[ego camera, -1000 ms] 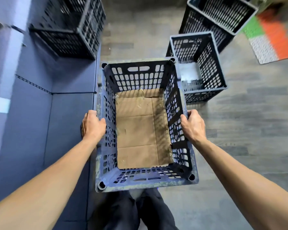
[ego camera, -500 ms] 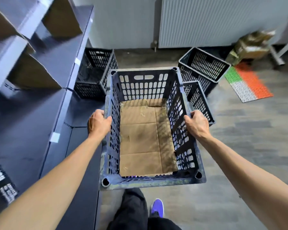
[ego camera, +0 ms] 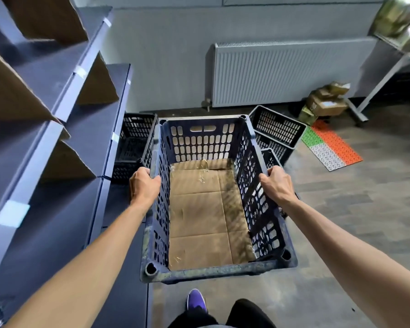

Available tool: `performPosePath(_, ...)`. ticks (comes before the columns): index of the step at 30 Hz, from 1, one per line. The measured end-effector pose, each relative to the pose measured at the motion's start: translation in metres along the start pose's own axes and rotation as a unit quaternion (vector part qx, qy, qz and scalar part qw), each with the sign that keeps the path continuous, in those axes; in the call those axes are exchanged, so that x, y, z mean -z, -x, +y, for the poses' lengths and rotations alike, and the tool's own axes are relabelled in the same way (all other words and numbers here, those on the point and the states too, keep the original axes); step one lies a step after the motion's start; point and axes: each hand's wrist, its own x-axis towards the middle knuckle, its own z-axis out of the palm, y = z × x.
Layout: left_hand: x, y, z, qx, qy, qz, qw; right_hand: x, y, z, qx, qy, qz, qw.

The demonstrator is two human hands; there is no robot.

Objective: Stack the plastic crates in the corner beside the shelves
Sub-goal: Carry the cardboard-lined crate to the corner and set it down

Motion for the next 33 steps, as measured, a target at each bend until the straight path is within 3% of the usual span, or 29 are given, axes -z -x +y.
performPosePath(9, 0.010, -0.051, 0.023, -0.008, 0.006, 0.017, 1.000, -0.003, -0.060, -0.031, 0.012, -0.029, -0.005, 1.000)
performPosePath(21, -0.029, -0.141, 0.084, 0.015, -0.034, 0.038, 0.999, 0.007, -0.199, -0.070, 0.040, -0.012, -0.051, 0.998)
performPosePath(33, -0.054, -0.228, 0.138, 0.042, 0.003, 0.065, 0.997, 0.019, -0.309, -0.116, 0.081, -0.011, -0.049, 0.995)
